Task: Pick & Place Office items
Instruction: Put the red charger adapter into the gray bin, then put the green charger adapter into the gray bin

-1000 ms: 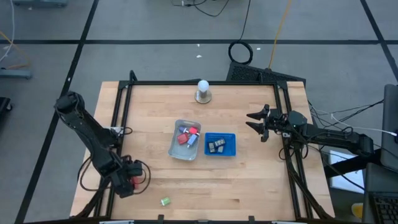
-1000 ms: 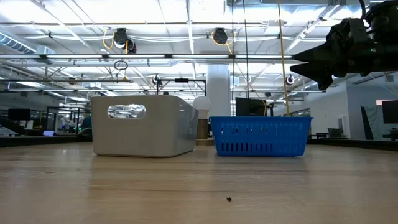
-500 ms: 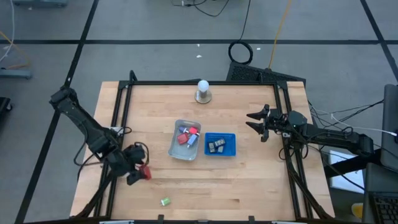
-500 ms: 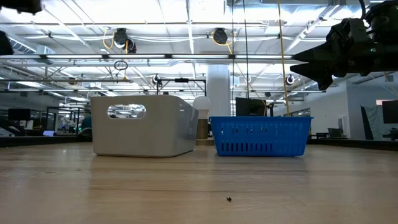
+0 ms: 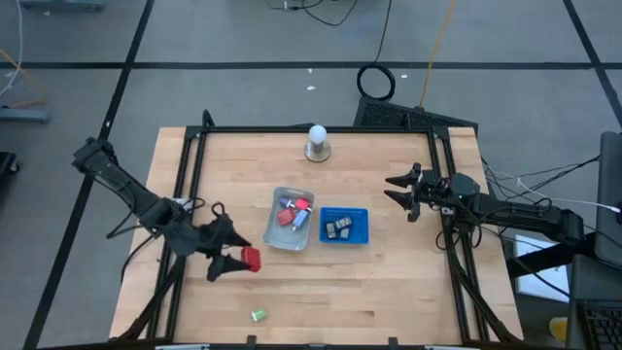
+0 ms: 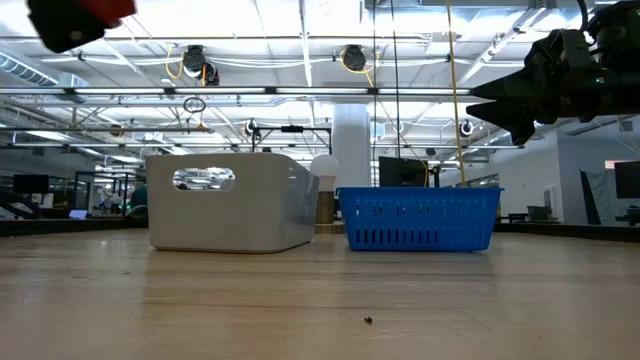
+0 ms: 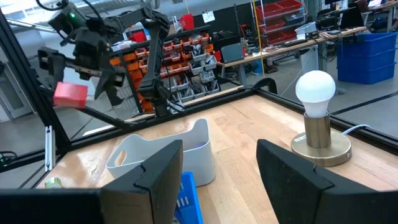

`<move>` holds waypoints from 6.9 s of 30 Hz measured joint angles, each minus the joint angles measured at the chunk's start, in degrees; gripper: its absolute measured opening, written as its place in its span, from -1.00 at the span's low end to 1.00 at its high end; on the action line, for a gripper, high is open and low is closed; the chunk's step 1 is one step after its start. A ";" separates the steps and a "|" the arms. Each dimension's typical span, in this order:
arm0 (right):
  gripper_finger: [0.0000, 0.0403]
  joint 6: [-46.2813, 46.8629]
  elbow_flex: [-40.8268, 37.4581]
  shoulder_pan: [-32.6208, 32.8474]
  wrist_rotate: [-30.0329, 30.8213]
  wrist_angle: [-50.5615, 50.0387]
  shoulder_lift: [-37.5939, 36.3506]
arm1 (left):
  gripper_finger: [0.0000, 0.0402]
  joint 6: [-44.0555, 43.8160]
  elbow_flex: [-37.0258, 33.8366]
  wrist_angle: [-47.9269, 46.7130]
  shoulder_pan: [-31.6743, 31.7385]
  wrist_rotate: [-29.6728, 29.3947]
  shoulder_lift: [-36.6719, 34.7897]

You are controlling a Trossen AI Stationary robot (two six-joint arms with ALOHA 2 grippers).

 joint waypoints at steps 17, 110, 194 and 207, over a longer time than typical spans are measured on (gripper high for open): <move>-0.02 -0.01 0.00 -0.01 0.01 -0.01 0.01 | 0.66 23.51 0.00 0.01 14.11 -3.36 0.09; -0.02 0.00 0.00 0.00 -0.01 -0.01 0.02 | 0.98 39.08 29.07 -26.05 24.02 14.25 19.54; -0.02 0.00 0.00 -0.01 0.01 -0.03 0.02 | 0.98 -13.76 45.26 -39.43 -7.50 11.74 56.78; -0.02 0.00 0.00 -0.01 0.01 -0.01 0.02 | 0.98 -14.72 41.29 -34.46 -7.01 13.27 56.78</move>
